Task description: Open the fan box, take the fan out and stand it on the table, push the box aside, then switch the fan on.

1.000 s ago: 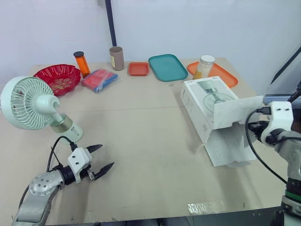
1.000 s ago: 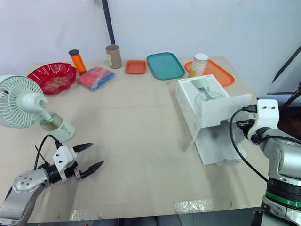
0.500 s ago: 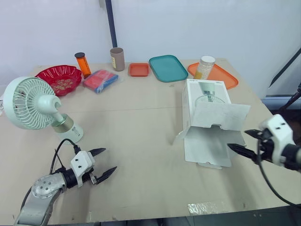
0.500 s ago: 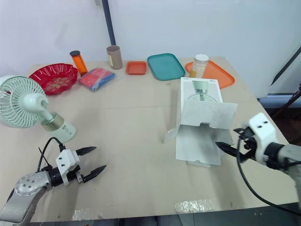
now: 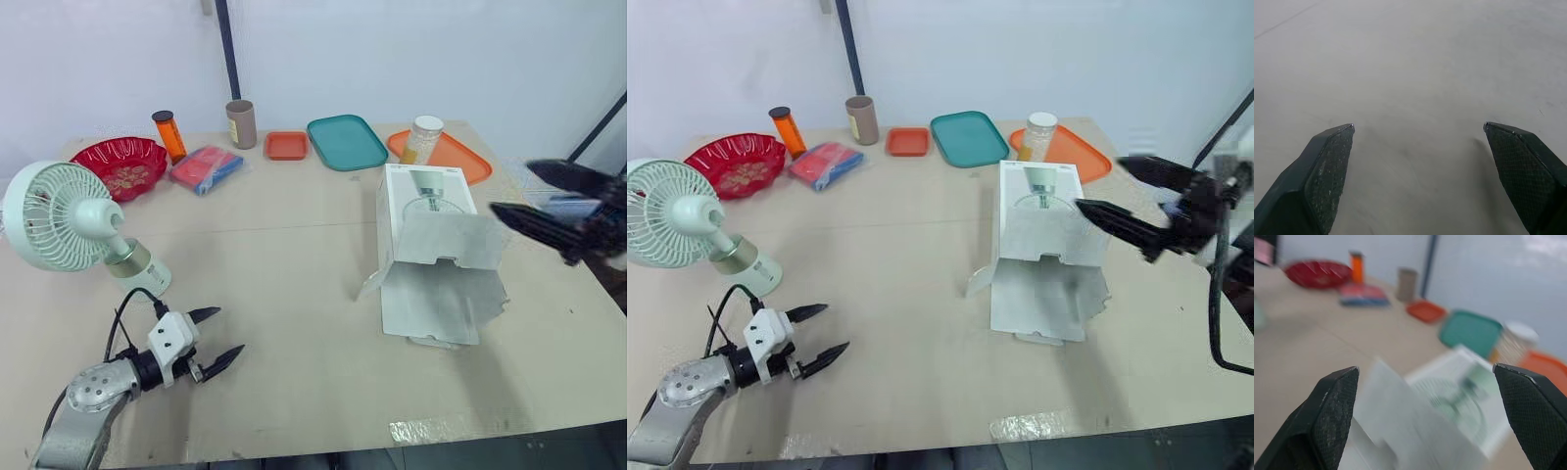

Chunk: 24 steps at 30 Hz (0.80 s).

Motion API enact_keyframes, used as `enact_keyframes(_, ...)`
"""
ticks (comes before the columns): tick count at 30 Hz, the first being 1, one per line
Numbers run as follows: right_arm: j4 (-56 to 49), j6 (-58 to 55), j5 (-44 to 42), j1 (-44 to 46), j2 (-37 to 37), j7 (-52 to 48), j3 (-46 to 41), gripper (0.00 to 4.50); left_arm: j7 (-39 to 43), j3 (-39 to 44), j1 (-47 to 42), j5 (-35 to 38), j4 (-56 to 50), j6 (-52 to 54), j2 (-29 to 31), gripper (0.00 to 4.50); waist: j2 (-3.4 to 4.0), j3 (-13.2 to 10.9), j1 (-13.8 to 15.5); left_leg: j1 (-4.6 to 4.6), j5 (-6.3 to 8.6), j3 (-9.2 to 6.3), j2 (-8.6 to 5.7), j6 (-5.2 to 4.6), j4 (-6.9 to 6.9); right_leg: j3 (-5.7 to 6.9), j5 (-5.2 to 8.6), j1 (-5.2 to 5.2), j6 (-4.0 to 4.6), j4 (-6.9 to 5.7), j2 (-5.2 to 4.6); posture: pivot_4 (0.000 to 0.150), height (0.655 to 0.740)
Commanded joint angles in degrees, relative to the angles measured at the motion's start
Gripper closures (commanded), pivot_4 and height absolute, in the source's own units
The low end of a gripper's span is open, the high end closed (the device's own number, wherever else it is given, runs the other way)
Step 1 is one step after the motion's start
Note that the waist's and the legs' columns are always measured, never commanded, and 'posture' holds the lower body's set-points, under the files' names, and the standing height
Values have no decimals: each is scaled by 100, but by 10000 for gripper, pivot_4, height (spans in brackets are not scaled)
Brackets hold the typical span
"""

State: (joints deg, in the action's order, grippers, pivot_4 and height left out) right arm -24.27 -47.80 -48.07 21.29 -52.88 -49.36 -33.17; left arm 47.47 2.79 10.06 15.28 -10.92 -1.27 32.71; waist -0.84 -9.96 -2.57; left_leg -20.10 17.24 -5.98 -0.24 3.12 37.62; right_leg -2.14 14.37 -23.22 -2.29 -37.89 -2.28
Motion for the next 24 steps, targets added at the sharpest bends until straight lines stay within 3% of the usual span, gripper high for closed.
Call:
enact_keyframes(1, -474, -113, -213, 289, 233, 466, 707, 279, -79, 133, -4, 104, -281, 82, 32, 0, -2, 1, 3, -3, 0, -2, -1, 0, 0, 0, 0, -2, -1, 1, -1, 1500, 7400)
enact_keyframes(10, -525, -1048, 191, 1107, 1433, 2275, 2604, 279, -229, 185, 43, 80, -446, 205, 40, 0, -2, 1, 43, 0, 0, -18, -7, 1, 4, 1, -4, -27, -2, 2, -6, 1500, 7400)
enact_keyframes(18, -583, -1945, 29, 1128, 1914, 2764, 3245, 279, -256, 167, 118, 27, -511, 214, 68, 0, -2, 1, 58, -6, 0, -21, -8, 0, 4, 6, -4, -29, -2, 7, -7, 1500, 7400)
enact_keyframes(24, -333, -2587, 107, 1357, 2287, 3339, 3176, 279, -269, 213, 105, 15, -510, 219, 87, 0, -2, 1, 57, -5, 0, -21, -9, 0, 4, 6, -5, -28, -2, 6, -7, 1500, 7400)
